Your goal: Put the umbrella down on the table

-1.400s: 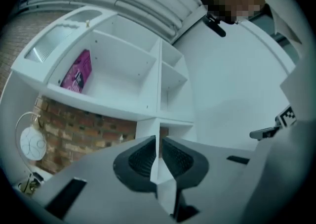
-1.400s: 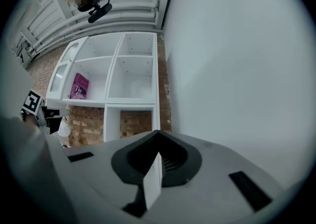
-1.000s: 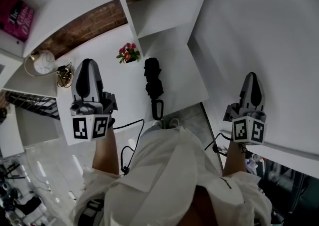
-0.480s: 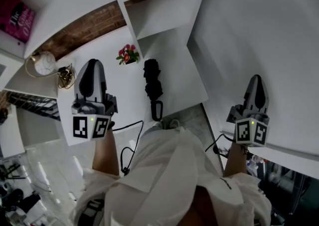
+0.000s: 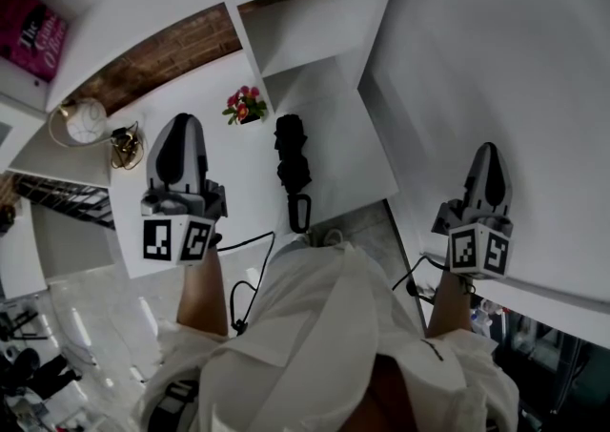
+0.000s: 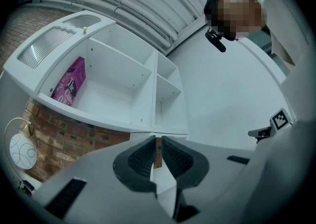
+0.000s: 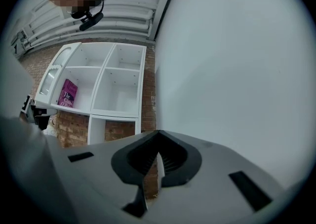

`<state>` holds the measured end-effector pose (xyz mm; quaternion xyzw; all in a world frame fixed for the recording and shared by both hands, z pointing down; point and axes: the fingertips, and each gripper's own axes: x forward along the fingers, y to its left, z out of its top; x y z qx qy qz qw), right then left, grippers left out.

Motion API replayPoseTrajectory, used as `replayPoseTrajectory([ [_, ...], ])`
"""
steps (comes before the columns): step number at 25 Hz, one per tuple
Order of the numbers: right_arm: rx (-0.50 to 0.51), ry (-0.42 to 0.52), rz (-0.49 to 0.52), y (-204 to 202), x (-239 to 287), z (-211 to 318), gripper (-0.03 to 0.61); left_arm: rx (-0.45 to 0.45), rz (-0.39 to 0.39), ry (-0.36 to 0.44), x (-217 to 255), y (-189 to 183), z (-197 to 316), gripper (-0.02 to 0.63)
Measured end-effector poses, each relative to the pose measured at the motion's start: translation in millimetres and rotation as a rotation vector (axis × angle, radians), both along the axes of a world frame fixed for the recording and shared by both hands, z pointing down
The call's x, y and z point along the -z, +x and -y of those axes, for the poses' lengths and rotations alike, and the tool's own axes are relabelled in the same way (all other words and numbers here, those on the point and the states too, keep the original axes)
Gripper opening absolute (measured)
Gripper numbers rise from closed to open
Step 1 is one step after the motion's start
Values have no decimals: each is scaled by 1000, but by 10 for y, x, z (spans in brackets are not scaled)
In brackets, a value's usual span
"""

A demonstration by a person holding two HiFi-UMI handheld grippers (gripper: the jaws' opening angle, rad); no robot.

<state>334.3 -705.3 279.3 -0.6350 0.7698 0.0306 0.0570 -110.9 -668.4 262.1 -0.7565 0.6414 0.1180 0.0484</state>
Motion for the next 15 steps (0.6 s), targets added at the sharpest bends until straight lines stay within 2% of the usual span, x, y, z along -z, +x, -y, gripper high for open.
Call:
replayPoseTrajectory([
  [9, 6, -5, 1, -35, -20, 90, 17, 48, -29, -39, -93, -117, 89, 55],
  [15, 9, -6, 4, -46, -30, 101, 17, 38, -35, -57, -140, -79, 126, 55],
])
